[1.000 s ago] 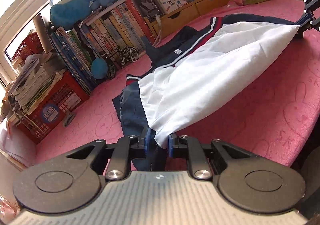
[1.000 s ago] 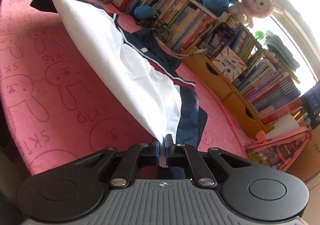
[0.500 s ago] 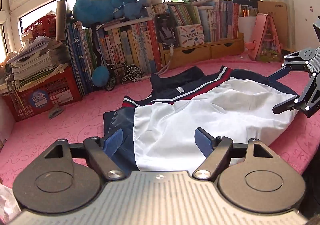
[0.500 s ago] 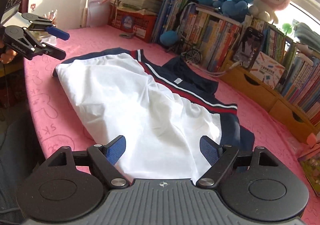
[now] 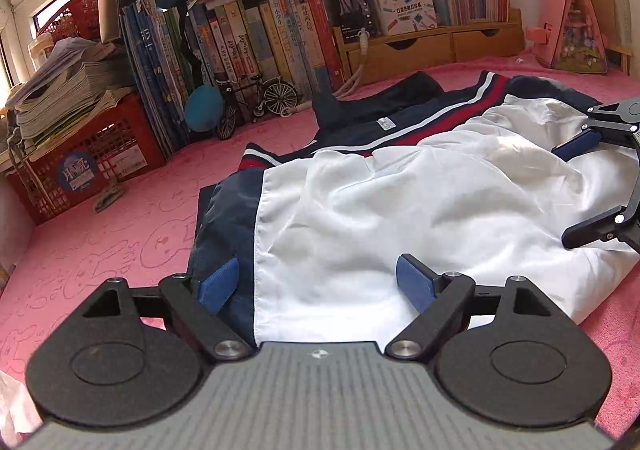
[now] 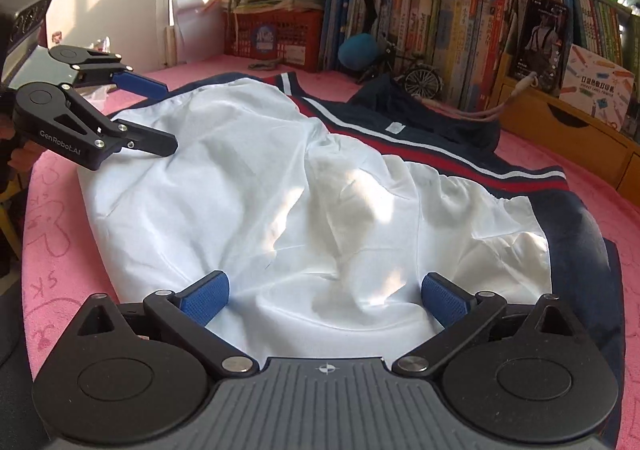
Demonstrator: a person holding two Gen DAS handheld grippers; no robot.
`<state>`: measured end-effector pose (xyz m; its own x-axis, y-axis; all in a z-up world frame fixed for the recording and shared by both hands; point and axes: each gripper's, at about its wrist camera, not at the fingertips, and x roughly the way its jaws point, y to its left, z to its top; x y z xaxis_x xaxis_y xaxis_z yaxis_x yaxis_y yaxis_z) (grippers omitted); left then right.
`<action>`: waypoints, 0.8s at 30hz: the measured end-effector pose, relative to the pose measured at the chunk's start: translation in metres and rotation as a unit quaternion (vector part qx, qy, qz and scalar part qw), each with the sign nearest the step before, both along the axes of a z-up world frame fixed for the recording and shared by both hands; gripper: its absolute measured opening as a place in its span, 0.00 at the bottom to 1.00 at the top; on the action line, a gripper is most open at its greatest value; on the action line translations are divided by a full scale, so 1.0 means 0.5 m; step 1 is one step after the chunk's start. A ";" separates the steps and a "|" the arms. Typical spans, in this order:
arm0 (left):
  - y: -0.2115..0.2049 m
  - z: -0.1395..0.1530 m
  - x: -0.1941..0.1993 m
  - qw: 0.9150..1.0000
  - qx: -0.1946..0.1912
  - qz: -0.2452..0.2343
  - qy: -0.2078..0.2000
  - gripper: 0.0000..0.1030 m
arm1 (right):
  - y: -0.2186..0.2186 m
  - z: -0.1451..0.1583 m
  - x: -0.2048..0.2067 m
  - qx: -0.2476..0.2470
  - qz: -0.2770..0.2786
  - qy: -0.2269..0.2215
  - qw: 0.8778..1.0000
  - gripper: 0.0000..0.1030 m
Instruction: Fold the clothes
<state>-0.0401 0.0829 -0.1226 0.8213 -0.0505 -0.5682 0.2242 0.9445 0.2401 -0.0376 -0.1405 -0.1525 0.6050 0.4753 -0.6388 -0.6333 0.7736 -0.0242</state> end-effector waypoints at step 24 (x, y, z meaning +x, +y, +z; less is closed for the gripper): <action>0.132 -0.021 -0.002 0.990 0.041 0.137 -0.018 1.00 | 0.000 0.004 0.004 0.002 0.000 0.005 1.000 1.00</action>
